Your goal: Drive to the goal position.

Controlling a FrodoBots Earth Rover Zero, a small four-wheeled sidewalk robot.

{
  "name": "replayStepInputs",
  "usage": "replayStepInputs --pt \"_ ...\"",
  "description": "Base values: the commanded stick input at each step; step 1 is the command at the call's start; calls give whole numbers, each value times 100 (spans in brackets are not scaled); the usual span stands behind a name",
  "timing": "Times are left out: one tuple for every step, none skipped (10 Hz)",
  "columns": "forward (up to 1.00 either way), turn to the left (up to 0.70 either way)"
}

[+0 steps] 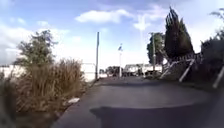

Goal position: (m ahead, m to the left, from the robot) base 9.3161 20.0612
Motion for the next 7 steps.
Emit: replayStepInputs --pt "100 0" --pt "100 0" --pt "100 0" --pt "100 0" --pt "100 0" --pt "100 0" --pt "100 0"
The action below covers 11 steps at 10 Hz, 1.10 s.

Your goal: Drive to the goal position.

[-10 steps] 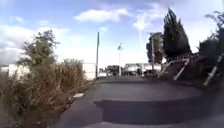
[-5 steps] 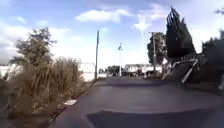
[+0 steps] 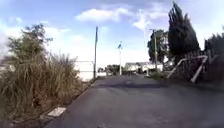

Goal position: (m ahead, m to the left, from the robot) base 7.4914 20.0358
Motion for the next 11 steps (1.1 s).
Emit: replayStepInputs --pt "100 0" --pt "100 0" --pt "100 0" --pt "100 0" --pt "100 0" --pt "100 0" --pt "100 0" --pt "100 0" --pt "100 0" --pt "100 0" --pt "100 0"
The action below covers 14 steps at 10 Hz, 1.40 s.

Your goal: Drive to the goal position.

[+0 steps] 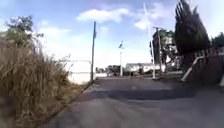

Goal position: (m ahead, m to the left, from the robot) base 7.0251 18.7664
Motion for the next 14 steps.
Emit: replayStepInputs --pt "100 0" --pt "100 0" --pt "100 0" --pt "100 0" --pt "100 0" --pt "100 0" --pt "100 0" --pt "100 0" --pt "100 0" --pt "100 0" --pt "100 0" --pt "100 0" --pt "100 0" --pt "100 0"
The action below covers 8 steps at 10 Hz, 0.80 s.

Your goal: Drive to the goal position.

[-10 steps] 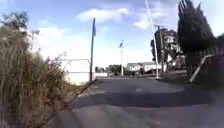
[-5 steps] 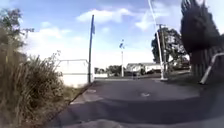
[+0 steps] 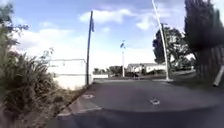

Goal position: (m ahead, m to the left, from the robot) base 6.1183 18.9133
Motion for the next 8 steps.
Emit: replayStepInputs --pt "100 0" --pt "100 0" --pt "100 0" --pt "100 0" --pt "100 0" --pt "100 0" --pt "100 0" --pt "100 0"
